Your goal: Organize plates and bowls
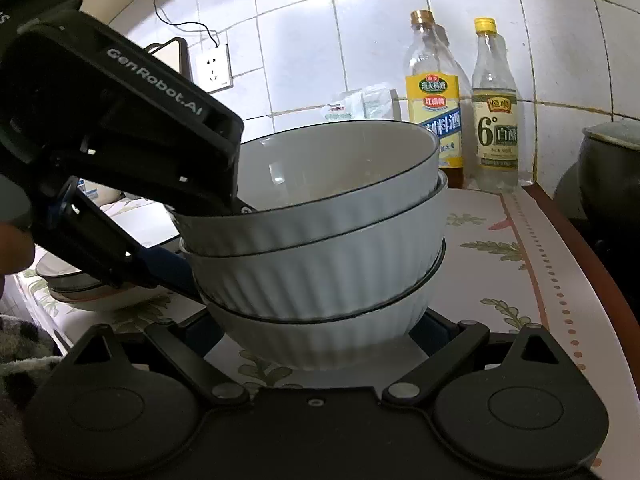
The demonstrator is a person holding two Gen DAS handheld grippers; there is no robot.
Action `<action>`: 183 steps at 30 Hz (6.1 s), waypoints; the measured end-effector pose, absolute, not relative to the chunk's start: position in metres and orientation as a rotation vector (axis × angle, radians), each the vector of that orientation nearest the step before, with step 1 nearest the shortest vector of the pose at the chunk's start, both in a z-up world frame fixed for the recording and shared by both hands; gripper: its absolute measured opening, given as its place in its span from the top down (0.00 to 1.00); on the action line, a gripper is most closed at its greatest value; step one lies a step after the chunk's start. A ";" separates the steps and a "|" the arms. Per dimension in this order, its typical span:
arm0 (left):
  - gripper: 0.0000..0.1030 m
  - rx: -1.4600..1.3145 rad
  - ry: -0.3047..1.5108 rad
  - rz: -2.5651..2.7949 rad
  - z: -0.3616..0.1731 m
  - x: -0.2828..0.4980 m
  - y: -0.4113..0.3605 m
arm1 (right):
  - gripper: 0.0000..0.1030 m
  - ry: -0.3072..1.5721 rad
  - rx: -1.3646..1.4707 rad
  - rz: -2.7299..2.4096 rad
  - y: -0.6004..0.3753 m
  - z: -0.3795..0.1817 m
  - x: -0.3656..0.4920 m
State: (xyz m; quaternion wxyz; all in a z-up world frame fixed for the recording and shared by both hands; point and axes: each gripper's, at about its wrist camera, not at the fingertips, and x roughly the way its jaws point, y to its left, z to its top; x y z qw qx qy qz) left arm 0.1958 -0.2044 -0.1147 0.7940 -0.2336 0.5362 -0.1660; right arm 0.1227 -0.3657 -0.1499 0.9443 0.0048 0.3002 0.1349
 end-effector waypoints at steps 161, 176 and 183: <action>0.55 -0.531 1.082 -0.309 -0.014 0.180 -0.013 | 0.04 0.774 0.036 0.293 -0.195 -0.057 0.135; 0.49 -0.304 0.995 -0.344 0.050 0.137 -0.011 | 0.04 0.770 0.004 0.183 -0.196 0.018 0.104; 0.44 -0.252 0.955 -0.323 0.076 0.122 -0.001 | 0.04 0.781 -0.080 0.115 -0.190 0.050 0.084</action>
